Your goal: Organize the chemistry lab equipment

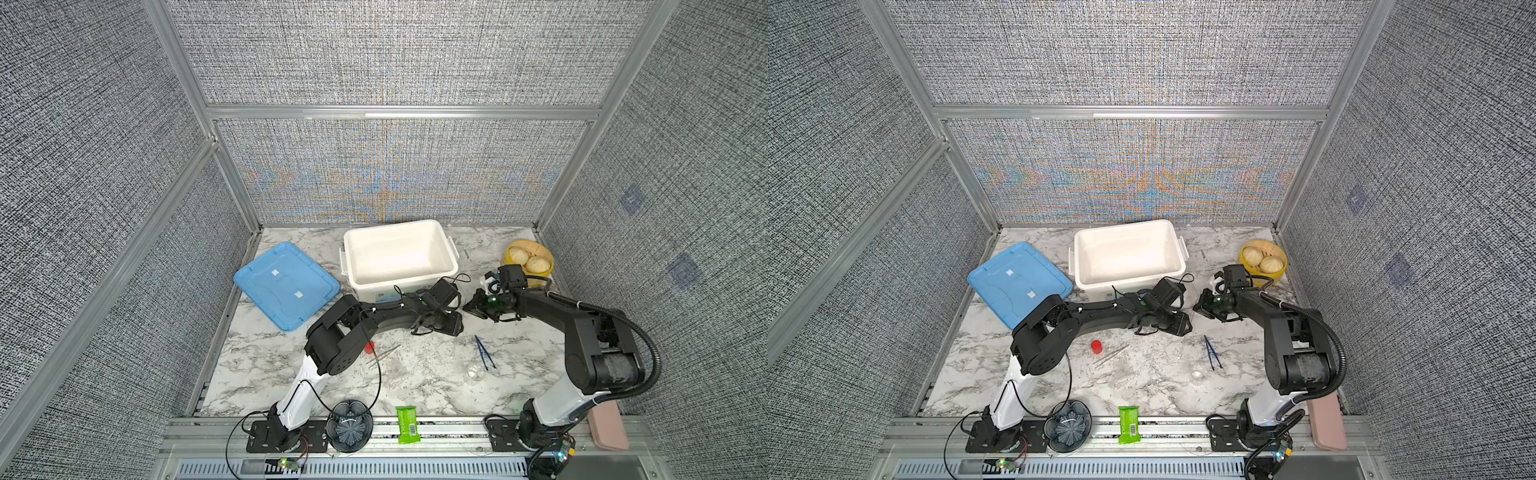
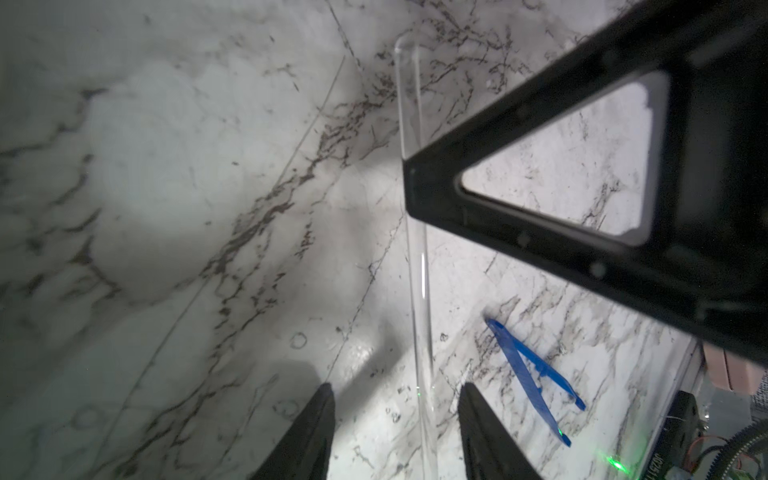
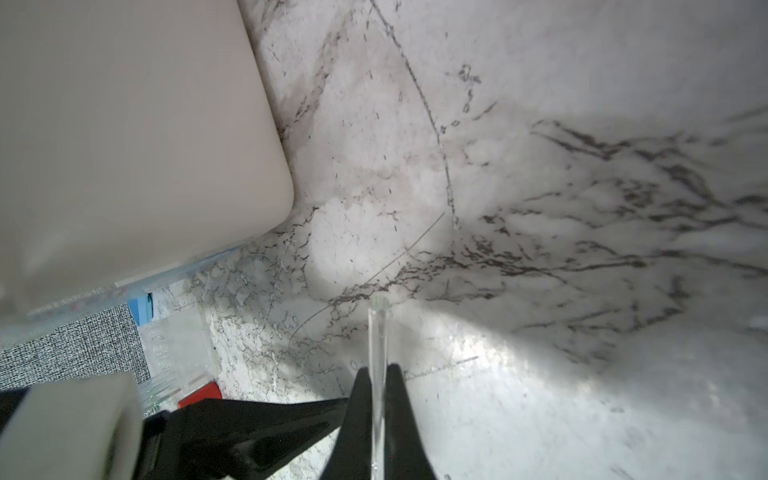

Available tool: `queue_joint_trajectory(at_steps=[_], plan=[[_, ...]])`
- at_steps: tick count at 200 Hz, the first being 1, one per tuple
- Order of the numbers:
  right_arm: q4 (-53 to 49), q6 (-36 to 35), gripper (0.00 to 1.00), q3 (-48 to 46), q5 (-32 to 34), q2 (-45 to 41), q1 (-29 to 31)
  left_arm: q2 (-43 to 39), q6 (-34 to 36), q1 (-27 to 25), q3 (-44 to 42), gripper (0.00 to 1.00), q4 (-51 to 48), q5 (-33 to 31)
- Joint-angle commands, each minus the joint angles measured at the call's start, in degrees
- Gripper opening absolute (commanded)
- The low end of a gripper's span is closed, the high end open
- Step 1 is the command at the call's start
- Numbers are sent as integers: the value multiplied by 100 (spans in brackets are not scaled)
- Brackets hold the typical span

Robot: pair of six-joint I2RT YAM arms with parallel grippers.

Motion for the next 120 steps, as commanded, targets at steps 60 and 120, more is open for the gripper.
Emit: queue_joint_trajectory(at_steps=[60, 120], plan=[[214, 117, 0, -126, -231, -39, -5, 190, 6, 3, 105, 39, 110, 291], [209, 82, 0, -177, -283, -97, -24, 52, -2, 5, -11, 19, 78, 373]])
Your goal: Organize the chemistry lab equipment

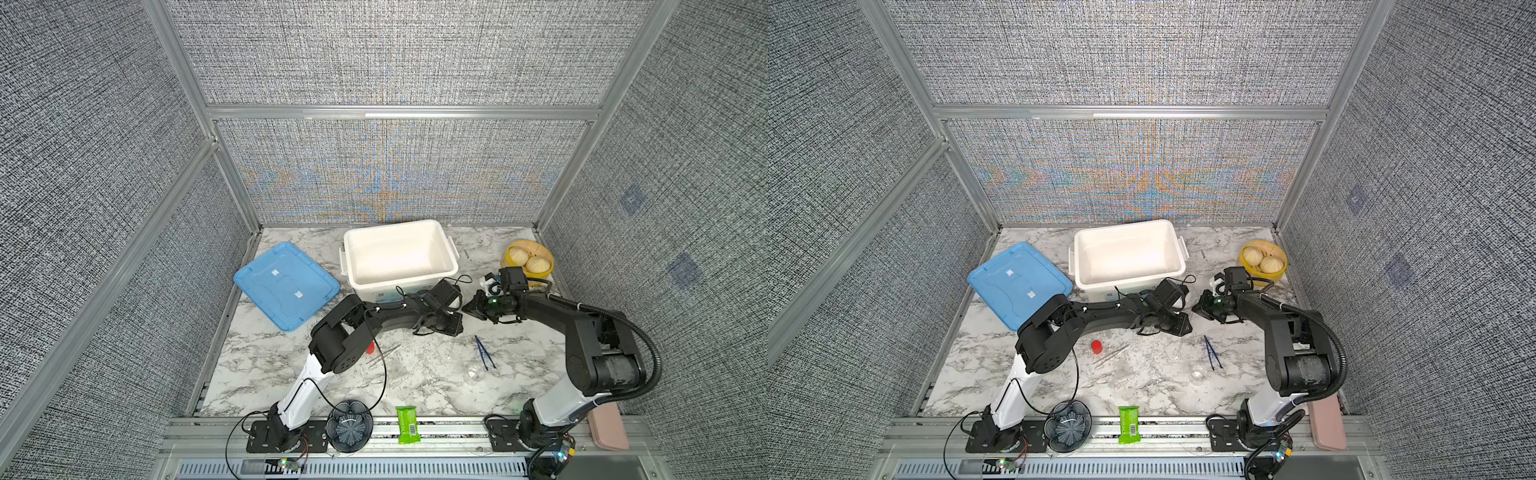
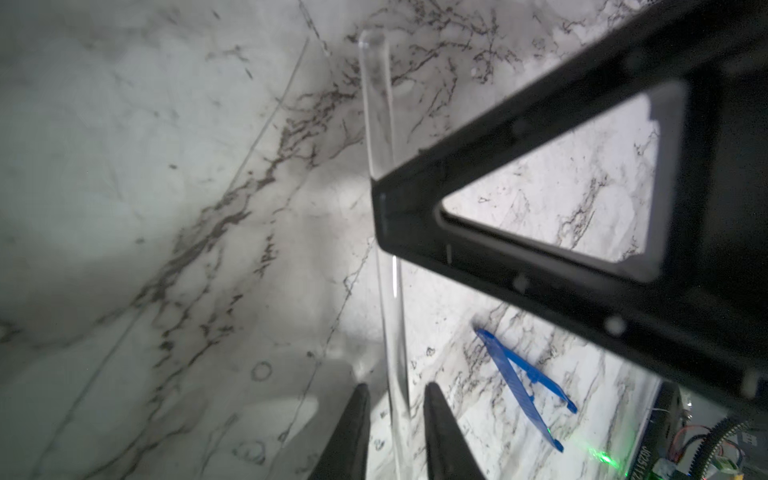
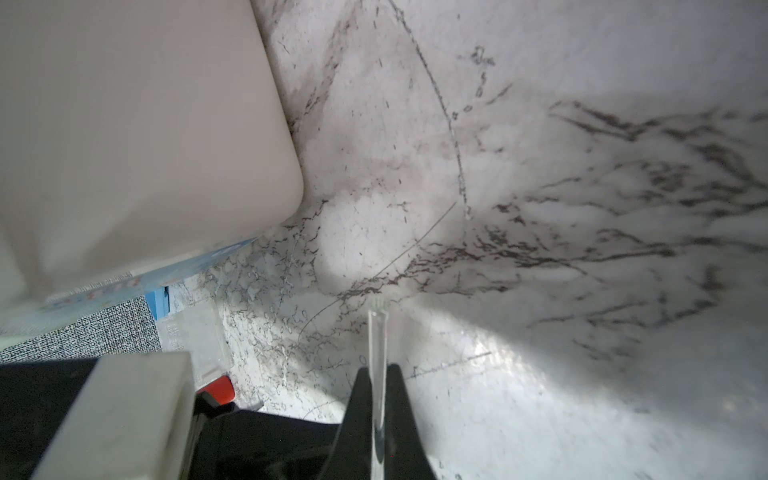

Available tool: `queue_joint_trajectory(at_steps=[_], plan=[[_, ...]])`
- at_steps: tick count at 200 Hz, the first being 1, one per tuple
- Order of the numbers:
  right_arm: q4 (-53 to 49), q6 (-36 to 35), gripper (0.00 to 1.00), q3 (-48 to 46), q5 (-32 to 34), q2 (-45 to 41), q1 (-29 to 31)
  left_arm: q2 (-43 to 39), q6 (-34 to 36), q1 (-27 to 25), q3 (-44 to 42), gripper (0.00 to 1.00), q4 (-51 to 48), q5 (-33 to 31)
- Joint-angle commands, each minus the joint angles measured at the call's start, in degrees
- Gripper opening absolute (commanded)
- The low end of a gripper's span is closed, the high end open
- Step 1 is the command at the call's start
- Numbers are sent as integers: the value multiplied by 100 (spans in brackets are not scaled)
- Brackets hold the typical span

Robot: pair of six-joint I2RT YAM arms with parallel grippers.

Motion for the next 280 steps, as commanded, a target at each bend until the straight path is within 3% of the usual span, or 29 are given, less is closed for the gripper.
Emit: queue_joint_trajectory(at_steps=[1, 43, 99, 124, 153, 217, 257, 280], plan=[[23, -6, 0, -30, -93, -62, -3, -106, 0, 4, -65, 19, -52, 66], [147, 70, 1, -210, -137, -293, -5, -360, 31, 3, -112, 11, -264, 109], [66, 93, 21, -296, -241, -858, -11, -681, -39, 39, -108, 10, -494, -38], [18, 196, 36, -365, -244, -1182, -10, -822, -95, 48, -167, 10, -490, -62], [208, 431, 39, -569, -436, -1452, -3, -1026, -188, 48, -198, 10, -400, 48], [1071, 995, 35, -902, -969, -1802, 229, -1360, -202, 49, 4, 10, -386, 178], [1129, 1228, 6, -750, -1051, -2025, 347, -1583, -129, 48, 115, 11, -547, -15], [1011, 1251, 0, -538, -1003, -2098, 414, -1748, -72, 79, 195, 15, -670, -173]])
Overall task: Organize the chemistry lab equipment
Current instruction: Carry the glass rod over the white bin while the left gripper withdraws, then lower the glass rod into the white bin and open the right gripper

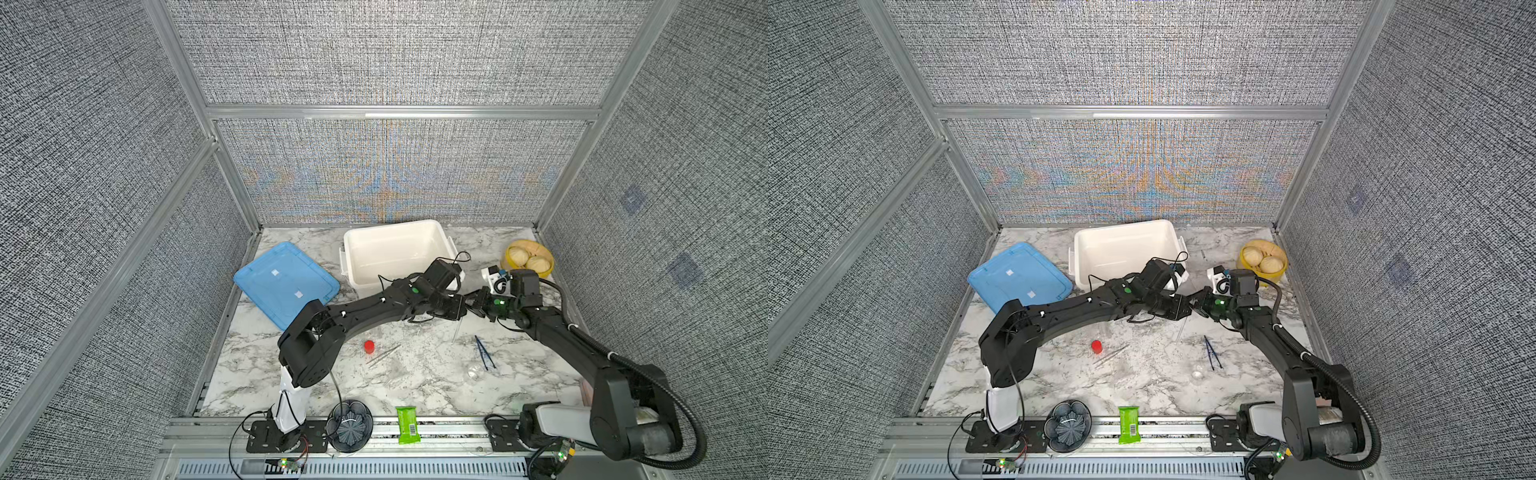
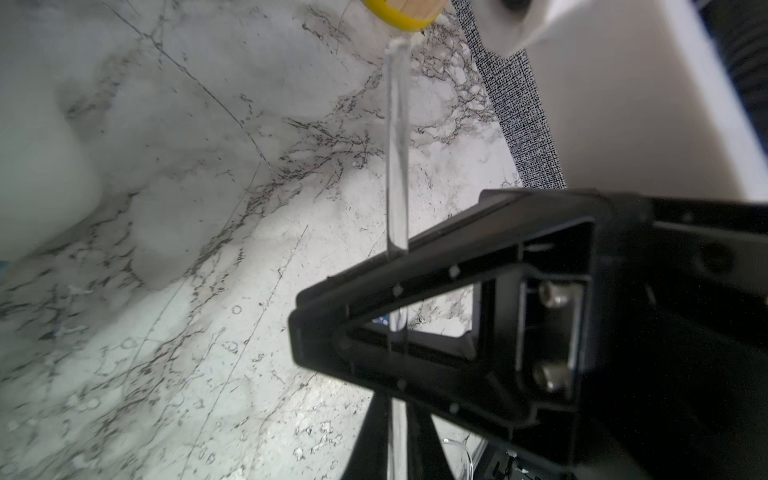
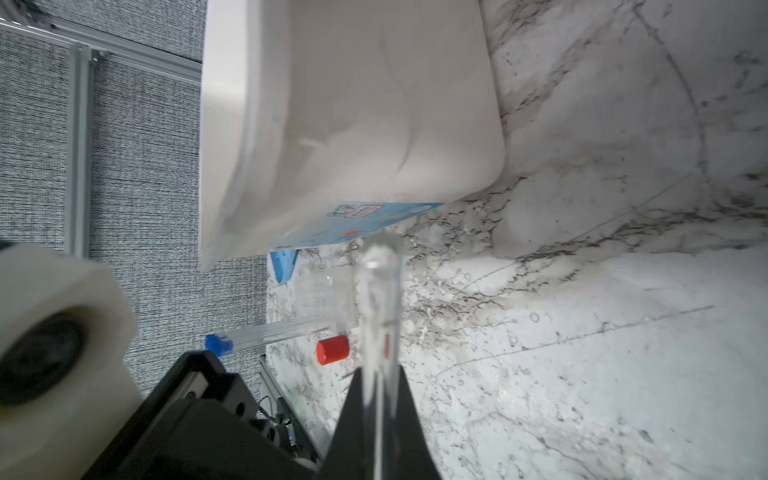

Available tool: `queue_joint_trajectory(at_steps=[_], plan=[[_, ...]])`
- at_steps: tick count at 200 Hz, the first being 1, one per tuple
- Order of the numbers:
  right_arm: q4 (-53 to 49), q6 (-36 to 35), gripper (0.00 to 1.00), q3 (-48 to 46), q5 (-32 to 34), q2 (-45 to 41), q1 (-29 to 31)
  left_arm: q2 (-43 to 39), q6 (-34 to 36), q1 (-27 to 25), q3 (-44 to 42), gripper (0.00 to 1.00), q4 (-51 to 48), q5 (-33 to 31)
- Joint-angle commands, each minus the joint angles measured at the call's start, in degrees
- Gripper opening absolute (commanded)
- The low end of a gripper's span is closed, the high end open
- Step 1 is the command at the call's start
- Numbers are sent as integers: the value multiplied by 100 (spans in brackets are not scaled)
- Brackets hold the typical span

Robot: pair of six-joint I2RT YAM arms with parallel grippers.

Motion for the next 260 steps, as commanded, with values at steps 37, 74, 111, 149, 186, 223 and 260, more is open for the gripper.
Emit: queue_joint_trajectory(at_steps=[37, 74, 111, 149, 186, 223, 260], plan=[[-119, 90, 0, 701, -16, -68, 154, -604, 159, 151, 96, 37, -182, -101], [-655, -507, 0, 1723, 270, 131, 255, -1340, 372, 282, 24, 51, -692, -331], [-1074, -1148, 0, 3019, 534, 752, 639, -2513, 90, 1099, -652, 56, -1167, -463], [-1518, -2514, 0, 4565, 873, 1612, 1135, -3751, 84, 1832, -1284, 63, -1731, -1229], [-2226, -4515, 0, 6196, 1083, 2783, 1508, -4716, 66, 2529, -1831, 75, -2207, -1844], [-2945, -6382, 0, 7373, 1071, 3884, 1770, -5221, 39, 3176, -2254, 81, -2417, -1812], [-3706, -8052, 0, 7960, 1204, 4604, 1813, -5146, 56, 3817, -2305, 83, -2616, -1397]])
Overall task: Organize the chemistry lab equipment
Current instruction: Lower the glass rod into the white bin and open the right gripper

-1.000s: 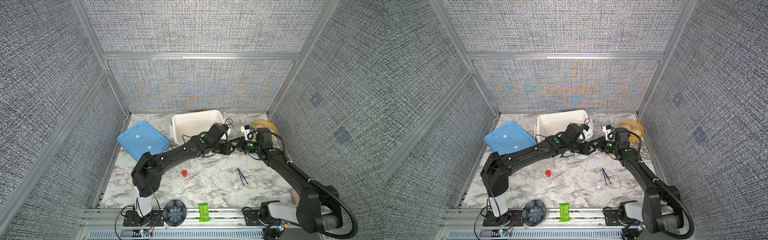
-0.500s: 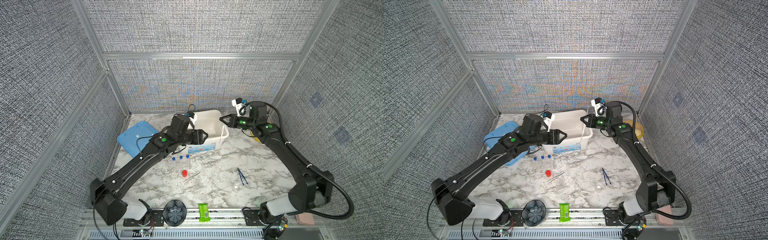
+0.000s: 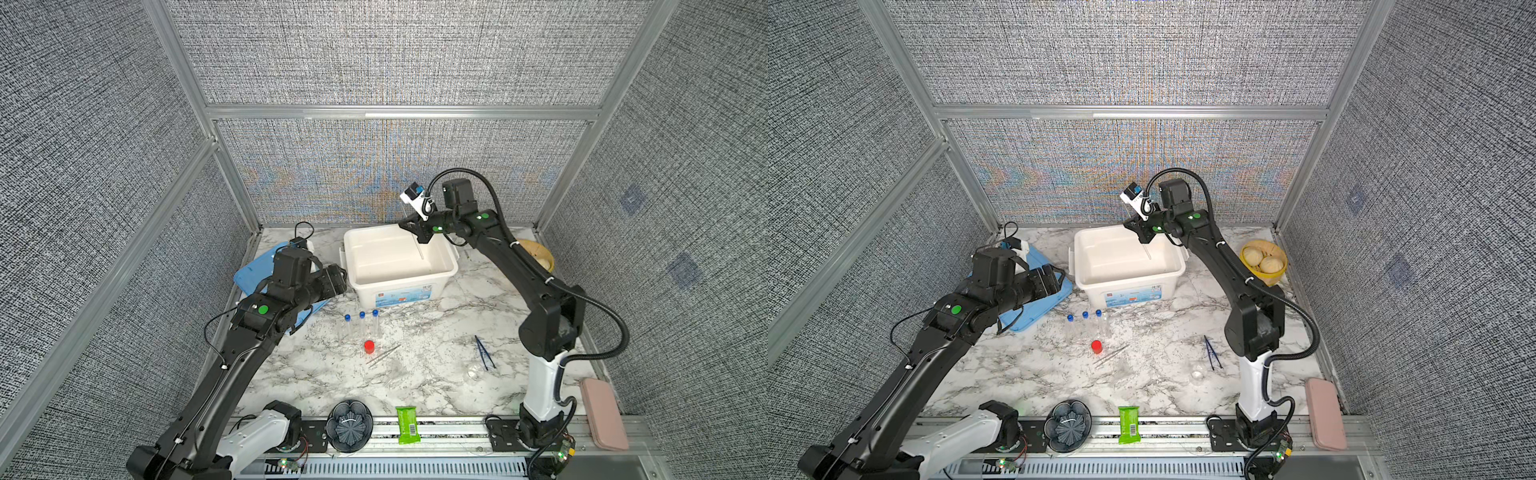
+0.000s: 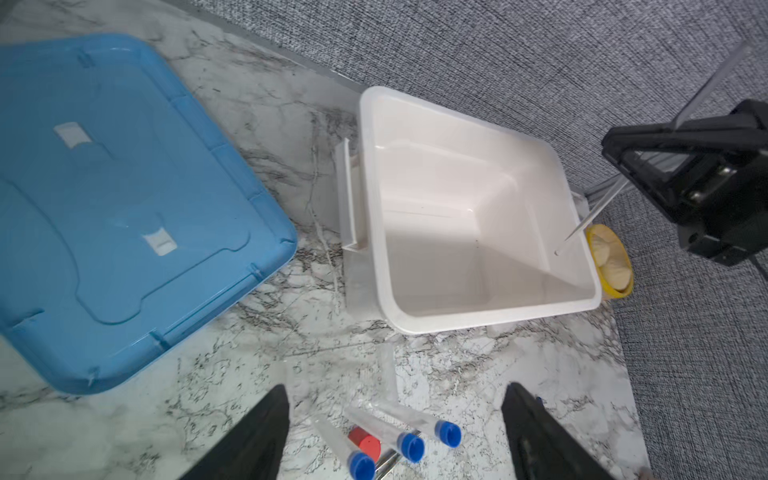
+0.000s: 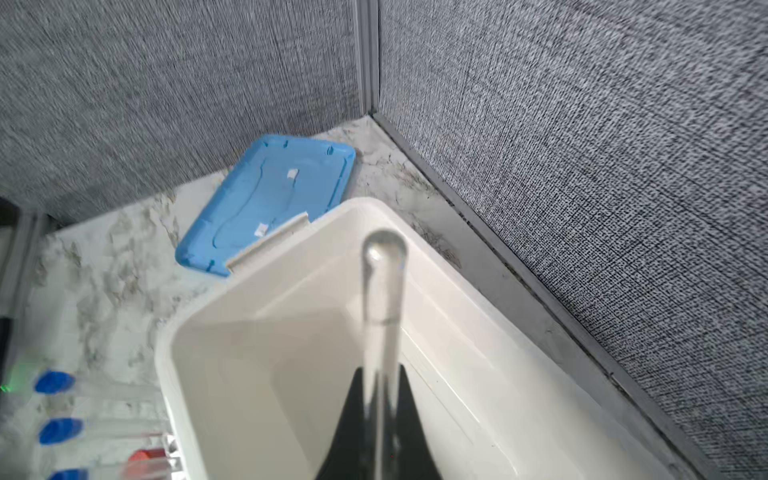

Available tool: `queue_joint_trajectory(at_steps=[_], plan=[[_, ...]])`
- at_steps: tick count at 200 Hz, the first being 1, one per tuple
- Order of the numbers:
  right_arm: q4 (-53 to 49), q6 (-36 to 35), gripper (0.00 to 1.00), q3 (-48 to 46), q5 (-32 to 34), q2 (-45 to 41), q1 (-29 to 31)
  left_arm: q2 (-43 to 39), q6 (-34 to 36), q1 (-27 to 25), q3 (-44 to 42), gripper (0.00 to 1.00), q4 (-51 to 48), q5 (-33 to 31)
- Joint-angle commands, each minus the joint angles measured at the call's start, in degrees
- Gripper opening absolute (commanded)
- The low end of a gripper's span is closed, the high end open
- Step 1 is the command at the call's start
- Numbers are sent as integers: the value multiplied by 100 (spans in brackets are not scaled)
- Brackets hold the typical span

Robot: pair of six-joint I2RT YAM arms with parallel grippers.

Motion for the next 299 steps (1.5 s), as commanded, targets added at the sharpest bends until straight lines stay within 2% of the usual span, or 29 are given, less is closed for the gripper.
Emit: queue_joint_trajectory(at_steps=[1, 11, 35, 69, 125, 156, 219, 257, 299], plan=[[-766, -1691, 0, 244, 113, 287, 15, 45, 32, 315, 1, 83, -201, 286], [-981, -2133, 0, 306, 283, 436, 37, 70, 41, 475, 17, 83, -226, 419], [-1346, -2623, 0, 466, 677, 782, 75, 131, 59, 766, 58, 83, -247, 681], [-1757, -2811, 0, 733, 629, 1303, 165, 261, 76, 1008, 150, 83, -301, 1008], [-2020, -3204, 0, 1066, 1215, 2073, 533, 296, 41, 1116, 72, 83, -321, 1142], [-2230, -3407, 0, 1094, 1169, 2265, 611, 266, 48, 1143, 36, 83, -367, 1158], [-2849, -4579, 2, 1251, 979, 2635, 601, 417, 115, 1186, 95, 83, -391, 1339], [-3138, -4688, 6, 1585, 1373, 2928, 609, 508, 190, 1188, 133, 83, -427, 1389], [-3017, -4603, 14, 1595, 1408, 3018, 610, 514, 270, 1190, 104, 83, -421, 1351]])
